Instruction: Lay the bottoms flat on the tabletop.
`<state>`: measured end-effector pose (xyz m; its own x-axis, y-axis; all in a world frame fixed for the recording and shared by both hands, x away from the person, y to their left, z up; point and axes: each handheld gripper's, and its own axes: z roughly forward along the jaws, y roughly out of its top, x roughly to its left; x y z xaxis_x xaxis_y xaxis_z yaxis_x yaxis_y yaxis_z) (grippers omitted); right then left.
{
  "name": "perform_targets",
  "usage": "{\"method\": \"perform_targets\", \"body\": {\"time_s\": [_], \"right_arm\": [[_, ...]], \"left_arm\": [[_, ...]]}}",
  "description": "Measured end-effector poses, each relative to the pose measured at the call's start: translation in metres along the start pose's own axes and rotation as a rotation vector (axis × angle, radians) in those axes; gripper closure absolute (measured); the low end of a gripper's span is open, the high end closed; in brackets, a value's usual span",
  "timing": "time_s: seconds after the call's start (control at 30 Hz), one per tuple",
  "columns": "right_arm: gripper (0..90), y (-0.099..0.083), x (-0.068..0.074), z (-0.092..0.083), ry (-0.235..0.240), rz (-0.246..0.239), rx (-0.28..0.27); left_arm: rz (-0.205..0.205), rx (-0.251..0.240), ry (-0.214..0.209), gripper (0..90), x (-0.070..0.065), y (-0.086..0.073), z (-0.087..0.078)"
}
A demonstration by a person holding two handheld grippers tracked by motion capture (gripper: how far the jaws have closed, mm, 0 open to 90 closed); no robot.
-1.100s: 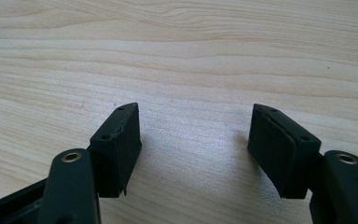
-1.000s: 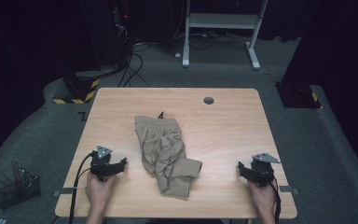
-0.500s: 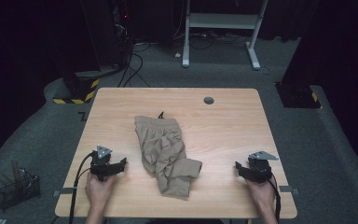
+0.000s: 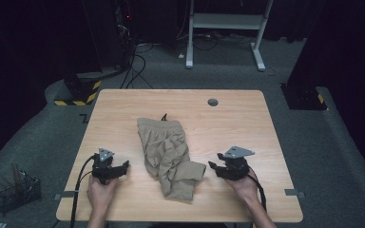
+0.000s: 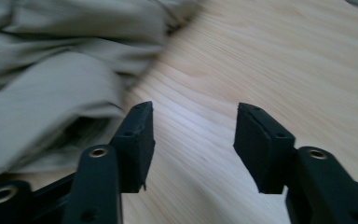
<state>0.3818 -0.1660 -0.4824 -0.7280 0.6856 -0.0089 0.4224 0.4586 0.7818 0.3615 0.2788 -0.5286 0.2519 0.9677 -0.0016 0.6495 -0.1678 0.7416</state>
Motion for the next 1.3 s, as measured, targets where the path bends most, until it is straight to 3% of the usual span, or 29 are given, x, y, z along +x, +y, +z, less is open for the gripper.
{"method": "perform_targets", "body": {"time_s": [0.1, 0.17, 0.43, 0.67, 0.73, 0.8, 0.9, 0.97, 1.07, 1.3], "right_arm": [[52.2, 0.014, 0.01, 0.01, 0.046, -0.058, -0.002], [52.8, 0.023, 0.015, 0.017, 0.086, -0.055, -0.02], [52.7, 0.052, 0.029, 0.024, 0.159, -0.042, -0.071], [51.1, 0.074, 0.052, 0.043, 0.203, -0.121, -0.058], [53.3, 0.078, 0.056, 0.051, 0.218, -0.125, -0.048], [61.7, 0.081, 0.058, 0.056, 0.232, -0.127, -0.049], [79.7, 0.082, 0.056, 0.062, 0.255, -0.137, -0.021], [84.4, 0.081, 0.053, 0.061, 0.253, -0.149, -0.018], [86.6, 0.082, 0.047, 0.054, 0.243, -0.144, -0.04], [86.8, 0.08, 0.023, 0.033, 0.192, -0.075, -0.106]], "left_arm": [[0.0, 0.0, 0.0, 21.7, 0.0, 0.0, 0.0], [-0.001, 0.0, 0.0, 21.7, 0.0, 0.0, 0.0], [0.0, 0.0, 0.0, 21.7, 0.0, 0.0, 0.0], [-0.002, -0.001, 0.001, 21.8, 0.0, 0.0, 0.0], [-0.003, -0.001, 0.002, 21.9, 0.0, 0.0, 0.0], [-0.003, -0.001, 0.002, 22.0, 0.0, 0.0, 0.0], [-0.004, -0.001, 0.002, 22.1, 0.0, 0.0, 0.0], [-0.004, -0.001, 0.002, 22.1, 0.0, 0.0, 0.0], [-0.005, -0.001, 0.002, 22.1, 0.0, 0.0, 0.001], [-0.004, -0.001, 0.002, 22.0, 0.0, 0.0, 0.001]]}}
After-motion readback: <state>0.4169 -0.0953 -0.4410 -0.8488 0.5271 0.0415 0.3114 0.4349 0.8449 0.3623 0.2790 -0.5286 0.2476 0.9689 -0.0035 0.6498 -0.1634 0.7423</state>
